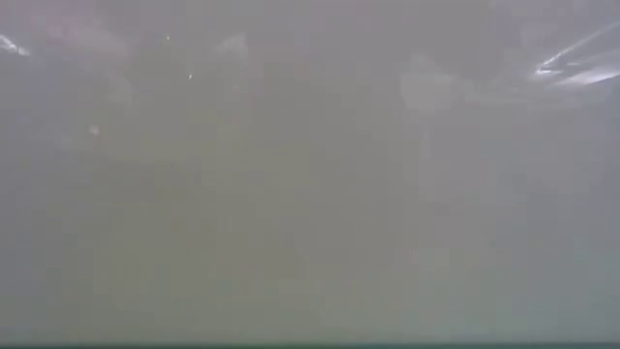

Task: Sort & place blocks by color
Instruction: Put the left blue block into the white bin, then put the left brown block into the gray bin

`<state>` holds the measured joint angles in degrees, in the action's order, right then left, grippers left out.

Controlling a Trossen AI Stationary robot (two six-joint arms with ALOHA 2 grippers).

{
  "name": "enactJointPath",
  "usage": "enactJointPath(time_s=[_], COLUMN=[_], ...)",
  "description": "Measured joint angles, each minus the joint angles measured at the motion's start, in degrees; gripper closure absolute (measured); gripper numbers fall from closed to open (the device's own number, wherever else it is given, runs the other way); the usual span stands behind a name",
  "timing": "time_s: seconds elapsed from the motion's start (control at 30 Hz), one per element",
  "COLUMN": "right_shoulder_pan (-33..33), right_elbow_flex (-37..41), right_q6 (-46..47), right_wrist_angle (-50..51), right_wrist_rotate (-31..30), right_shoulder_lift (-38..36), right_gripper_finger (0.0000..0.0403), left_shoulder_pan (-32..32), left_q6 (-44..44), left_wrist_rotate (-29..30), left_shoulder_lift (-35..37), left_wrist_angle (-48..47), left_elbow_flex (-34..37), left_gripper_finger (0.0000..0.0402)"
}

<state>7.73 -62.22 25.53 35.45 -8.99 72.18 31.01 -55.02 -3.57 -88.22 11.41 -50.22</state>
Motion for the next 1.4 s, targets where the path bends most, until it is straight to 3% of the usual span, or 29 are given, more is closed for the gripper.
enactJointPath(time_s=[0.2, 0.5, 0.63, 1.0, 1.4], right_shoulder_pan=[-0.99, -2.31, -3.28, -6.14, -12.07], right_elbow_flex=[0.0, 0.0, 0.0, 0.0, 0.0], right_q6=[-1.39, -4.19, -4.19, -5.24, -7.18], right_wrist_angle=[-0.48, -0.9, -0.99, -1.03, -5.27], right_wrist_rotate=[0.02, 0.12, 0.14, 0.09, 0.16], right_shoulder_lift=[0.0, 0.0, 0.0, -0.02, -0.02], right_gripper_finger=[0.012, 0.012, 0.012, 0.012, 0.012], left_shoulder_pan=[-1.39, -9.58, -16.99, -37.27, -54.62], left_q6=[0.78, 9.13, 11.0, 10.89, 29.02], left_wrist_rotate=[-1.35, -2.64, -2.58, -0.71, 1.16], left_shoulder_lift=[0.06, 1.18, 4.46, 11.62, 12.1], left_wrist_angle=[1.13, -1.59, -11.23, -49.35, -59.59], left_elbow_flex=[0.0, 0.0, 0.0, -0.02, -0.02], left_gripper_finger=[0.0095, 0.0137, 0.0154, 0.0174, 0.0174])
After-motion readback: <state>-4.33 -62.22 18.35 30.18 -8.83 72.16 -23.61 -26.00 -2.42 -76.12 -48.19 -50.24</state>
